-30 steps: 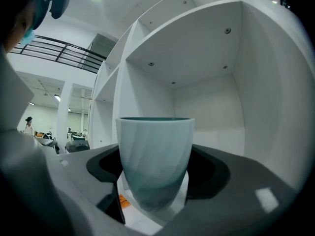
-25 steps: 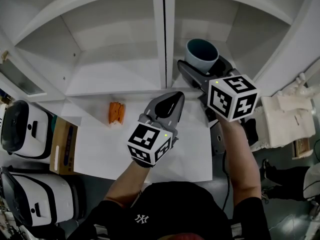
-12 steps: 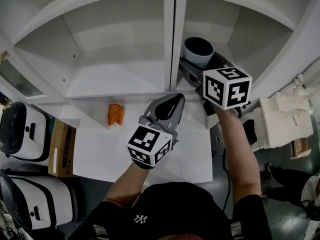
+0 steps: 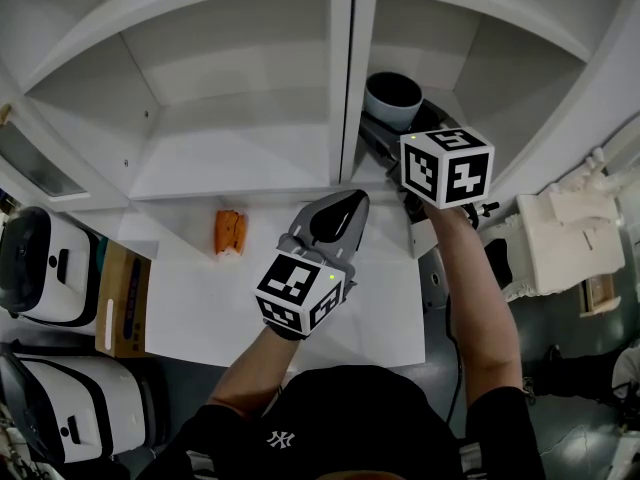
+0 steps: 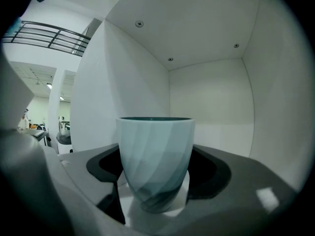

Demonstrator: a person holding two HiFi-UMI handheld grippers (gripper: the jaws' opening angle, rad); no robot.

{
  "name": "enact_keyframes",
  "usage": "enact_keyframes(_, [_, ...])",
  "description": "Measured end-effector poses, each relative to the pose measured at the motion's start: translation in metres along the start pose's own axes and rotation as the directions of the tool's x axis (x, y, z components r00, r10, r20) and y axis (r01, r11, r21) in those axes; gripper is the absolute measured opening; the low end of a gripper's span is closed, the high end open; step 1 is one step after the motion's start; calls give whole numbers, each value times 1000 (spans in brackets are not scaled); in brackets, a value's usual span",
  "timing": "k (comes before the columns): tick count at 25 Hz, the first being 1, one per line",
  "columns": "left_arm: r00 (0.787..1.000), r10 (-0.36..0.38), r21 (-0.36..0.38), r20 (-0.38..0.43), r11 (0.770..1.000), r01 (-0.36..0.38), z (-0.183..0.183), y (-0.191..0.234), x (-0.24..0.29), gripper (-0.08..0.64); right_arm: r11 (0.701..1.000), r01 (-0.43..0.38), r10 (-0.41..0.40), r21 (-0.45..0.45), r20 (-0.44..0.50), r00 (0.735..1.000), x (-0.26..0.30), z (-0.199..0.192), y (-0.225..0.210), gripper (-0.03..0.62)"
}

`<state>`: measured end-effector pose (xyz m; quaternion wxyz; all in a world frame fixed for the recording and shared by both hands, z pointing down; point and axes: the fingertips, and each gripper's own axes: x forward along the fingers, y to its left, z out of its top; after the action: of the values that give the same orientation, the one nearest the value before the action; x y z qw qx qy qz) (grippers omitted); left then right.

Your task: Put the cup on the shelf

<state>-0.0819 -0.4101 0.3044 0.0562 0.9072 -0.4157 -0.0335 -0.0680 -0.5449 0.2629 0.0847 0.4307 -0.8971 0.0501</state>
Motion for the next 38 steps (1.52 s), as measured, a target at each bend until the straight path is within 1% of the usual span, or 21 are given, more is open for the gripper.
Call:
enact_keyframes(5, [1000,1,-4,-5,1000,-1,-2,0,3,0,1000,-12,12,-2,14,1000,-4,-1,0,390])
enact_keyframes(10, [1000,4,-8,-11,1000,-4,-4,-3,4,1,999,-35,35,6,18,999,-9,0,2,414])
enact_keyframes(16, [1000,20,-8,-9,1000,-20,-4,-7,3,1,999,-44,44,28,31,999,-27,-1,1,413])
enact_keyframes(23, [999,38,-7,-13,999,-38,-6,-21,0,0,997,-55,53,46,48,997,-56,-9,4,402])
enact_keyframes(26, [999,49,-5,-14,999,-49,-6,-28,-2,0,997,-56,53,47,64,997,-73,-12,6,375])
enact_keyframes(30, [998,66,-3,-15,998,-66,-8,-40,-6,1,996,-67,61,60,92,994,-97,-19,11,311])
enact_keyframes(32, [997,71,-2,-16,997,-71,-10,-47,-8,1,994,-77,69,71,104,992,-109,-25,14,277])
enact_keyframes(38, [996,88,2,-23,996,-88,-16,-72,-15,2,989,-107,96,100,114,989,-142,-48,24,208])
